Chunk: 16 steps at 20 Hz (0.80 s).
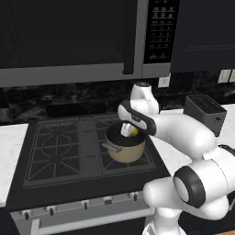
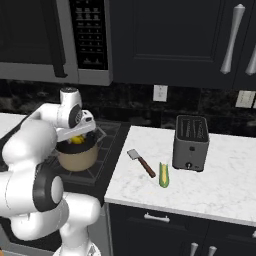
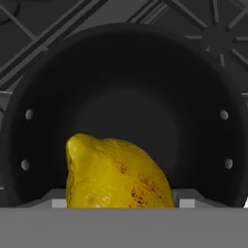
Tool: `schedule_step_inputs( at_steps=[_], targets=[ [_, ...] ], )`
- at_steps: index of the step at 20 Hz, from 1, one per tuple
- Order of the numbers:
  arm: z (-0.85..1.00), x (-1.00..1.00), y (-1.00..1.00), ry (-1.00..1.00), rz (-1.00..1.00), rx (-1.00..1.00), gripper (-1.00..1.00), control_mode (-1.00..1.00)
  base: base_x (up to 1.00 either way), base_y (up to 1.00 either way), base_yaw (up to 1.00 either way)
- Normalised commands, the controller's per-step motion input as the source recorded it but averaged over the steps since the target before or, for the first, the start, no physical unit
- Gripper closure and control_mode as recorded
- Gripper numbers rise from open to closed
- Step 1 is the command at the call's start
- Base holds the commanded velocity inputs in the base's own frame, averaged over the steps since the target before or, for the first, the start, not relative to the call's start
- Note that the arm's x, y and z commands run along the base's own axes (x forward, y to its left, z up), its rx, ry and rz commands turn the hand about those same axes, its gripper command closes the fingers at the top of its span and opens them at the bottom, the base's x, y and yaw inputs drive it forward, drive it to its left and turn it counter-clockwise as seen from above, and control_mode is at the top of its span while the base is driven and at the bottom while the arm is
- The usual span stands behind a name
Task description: Put the lemon and corn in the pot. Retrieve the spatula and lightly stir the vegetables in the pot.
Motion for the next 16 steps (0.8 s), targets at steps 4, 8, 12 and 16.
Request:
schedule_step_inputs(
  at_steps=[4,8,12,16],
  targets=[
    [-0.32,0.28,0.14,0.0,0.0,-0.01,1.0,-1.0,0.0,0.0,0.0],
    [-0.22,0.06,0.12,-0.03,0.0,-0.02,-1.0,-1.0,0.0,0.0,0.0],
    [-0.09,0.0,0.03,-0.12,0.0,-0.03,-1.0,-1.0,0.0,0.0,0.0],
    [0.02,-0.04,0.0,-0.27,0.0,-0.03,-1.0,-1.0,0.0,0.0,0.0]
  ],
)
